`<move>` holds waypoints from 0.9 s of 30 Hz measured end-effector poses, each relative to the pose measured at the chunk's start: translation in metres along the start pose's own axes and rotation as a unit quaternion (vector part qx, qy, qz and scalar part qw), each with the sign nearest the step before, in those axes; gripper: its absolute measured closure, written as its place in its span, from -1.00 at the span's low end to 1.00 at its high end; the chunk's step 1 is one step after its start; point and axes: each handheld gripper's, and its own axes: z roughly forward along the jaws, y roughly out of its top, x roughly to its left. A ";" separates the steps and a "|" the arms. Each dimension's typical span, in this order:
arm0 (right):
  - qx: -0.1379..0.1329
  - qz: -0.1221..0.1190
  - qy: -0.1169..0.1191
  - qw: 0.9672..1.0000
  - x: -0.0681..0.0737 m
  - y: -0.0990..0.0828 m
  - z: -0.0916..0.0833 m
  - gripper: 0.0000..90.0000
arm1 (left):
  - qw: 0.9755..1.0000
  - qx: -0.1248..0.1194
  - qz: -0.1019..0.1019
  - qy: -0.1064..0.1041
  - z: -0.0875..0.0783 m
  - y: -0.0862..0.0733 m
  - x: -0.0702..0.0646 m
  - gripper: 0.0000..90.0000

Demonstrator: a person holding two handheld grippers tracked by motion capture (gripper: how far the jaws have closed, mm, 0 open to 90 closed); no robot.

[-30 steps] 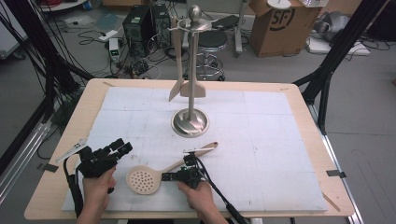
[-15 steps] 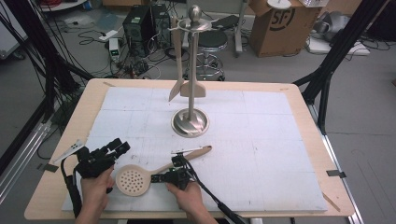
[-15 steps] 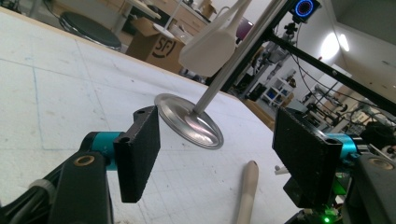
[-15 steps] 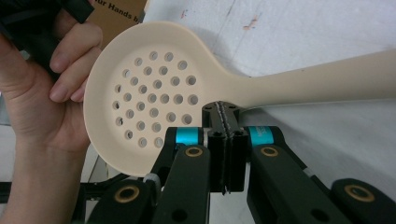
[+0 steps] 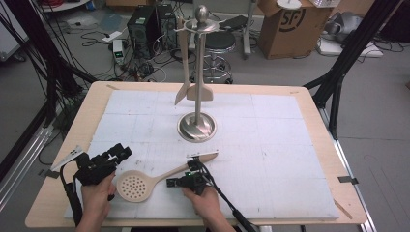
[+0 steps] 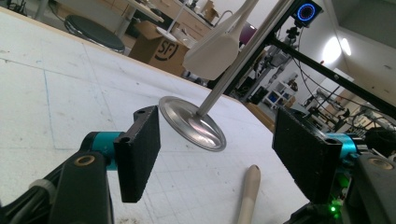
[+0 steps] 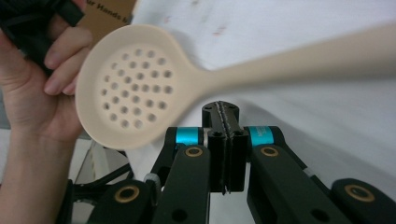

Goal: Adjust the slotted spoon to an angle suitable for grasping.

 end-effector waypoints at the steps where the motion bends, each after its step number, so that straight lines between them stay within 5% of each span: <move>1: -0.004 0.000 -0.006 1.000 -0.003 -0.001 -0.005 1.00 | 1.000 0.001 0.001 -0.001 0.001 0.000 0.000 -0.27; 9: -0.026 0.015 -0.043 0.999 -0.023 0.002 -0.035 1.00 | 1.000 -0.004 -0.001 0.003 0.000 0.000 0.001 -0.27; 27: -0.039 0.030 -0.040 0.998 -0.029 0.026 -0.020 1.00 | 1.000 -0.009 0.001 0.009 -0.003 0.002 0.003 -0.25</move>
